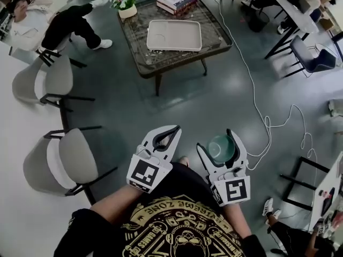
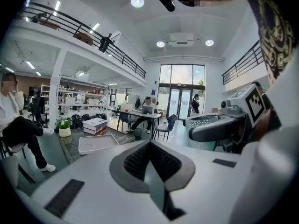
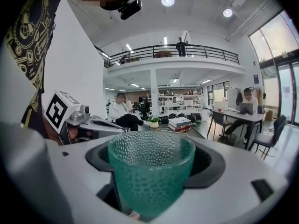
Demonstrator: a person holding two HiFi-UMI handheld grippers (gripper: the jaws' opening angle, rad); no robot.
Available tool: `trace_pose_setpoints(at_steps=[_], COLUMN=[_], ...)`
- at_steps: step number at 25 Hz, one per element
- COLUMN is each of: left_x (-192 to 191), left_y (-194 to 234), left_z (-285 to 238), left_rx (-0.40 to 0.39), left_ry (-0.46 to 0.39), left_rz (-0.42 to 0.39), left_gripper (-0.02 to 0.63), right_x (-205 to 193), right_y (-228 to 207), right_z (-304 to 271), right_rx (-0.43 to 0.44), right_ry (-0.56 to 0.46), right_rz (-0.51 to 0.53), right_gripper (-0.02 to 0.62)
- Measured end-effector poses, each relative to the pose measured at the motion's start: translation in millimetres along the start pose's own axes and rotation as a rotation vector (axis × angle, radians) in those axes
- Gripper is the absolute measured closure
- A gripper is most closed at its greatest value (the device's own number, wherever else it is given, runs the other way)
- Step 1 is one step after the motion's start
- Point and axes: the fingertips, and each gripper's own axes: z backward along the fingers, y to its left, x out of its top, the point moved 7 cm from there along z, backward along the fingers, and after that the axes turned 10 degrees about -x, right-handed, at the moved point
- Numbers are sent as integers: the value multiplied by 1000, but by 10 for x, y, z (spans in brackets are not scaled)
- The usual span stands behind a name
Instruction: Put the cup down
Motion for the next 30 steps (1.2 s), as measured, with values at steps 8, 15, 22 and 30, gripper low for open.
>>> trace_pose_setpoints(at_steps=[8,15,22,30], left_x=[129,226,295,308], left_y=[597,916,1060,1139], left_z=[-35,-55,-18,1], left_rx=[-7,-34,-42,-2], left_ry=[-6,-25,-48,-47], left_rz=[15,1,-14,-7], left_gripper=[618,618,618,618], right_x=[231,420,559,609], right_y=[138,243,311,344], right_z=[-608,-872,-958,-1094], right_rx=[-15,-49,-73,-34], right_ry=[23,7,-16,-35], right_rz=[14,43,72,85], right_gripper=[196,196,196,196])
